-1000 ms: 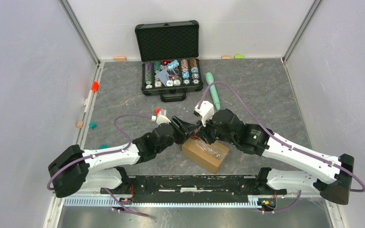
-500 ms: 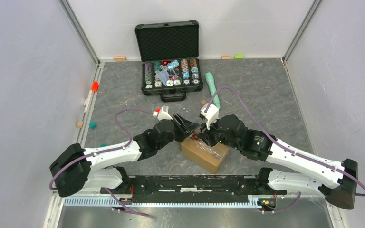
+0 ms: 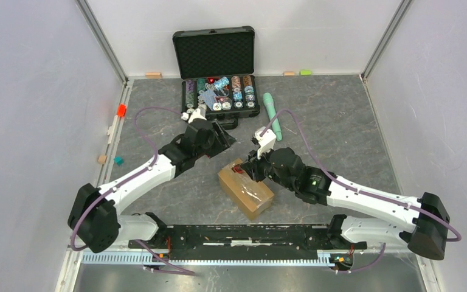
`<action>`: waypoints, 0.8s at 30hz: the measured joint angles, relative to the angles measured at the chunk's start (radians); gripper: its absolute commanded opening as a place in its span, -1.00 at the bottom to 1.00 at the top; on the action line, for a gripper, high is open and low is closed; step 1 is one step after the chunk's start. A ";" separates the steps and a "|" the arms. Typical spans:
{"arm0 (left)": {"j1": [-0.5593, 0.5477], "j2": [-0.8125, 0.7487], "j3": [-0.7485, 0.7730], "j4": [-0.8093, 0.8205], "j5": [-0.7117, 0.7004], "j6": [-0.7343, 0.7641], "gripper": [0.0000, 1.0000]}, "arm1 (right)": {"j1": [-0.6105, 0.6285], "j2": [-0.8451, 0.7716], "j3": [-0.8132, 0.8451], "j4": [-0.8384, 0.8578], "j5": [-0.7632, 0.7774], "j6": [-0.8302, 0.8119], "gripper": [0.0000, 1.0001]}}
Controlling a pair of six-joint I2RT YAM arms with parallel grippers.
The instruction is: Unpack the express box
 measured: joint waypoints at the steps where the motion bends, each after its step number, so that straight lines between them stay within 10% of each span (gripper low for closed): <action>1: 0.001 -0.006 0.026 -0.007 0.008 0.009 0.28 | 0.000 0.004 -0.005 0.016 0.008 0.005 -1.00; 24: -0.001 -0.088 -0.352 0.394 0.157 -0.278 0.40 | 0.078 0.052 0.008 0.056 0.141 -0.008 -1.00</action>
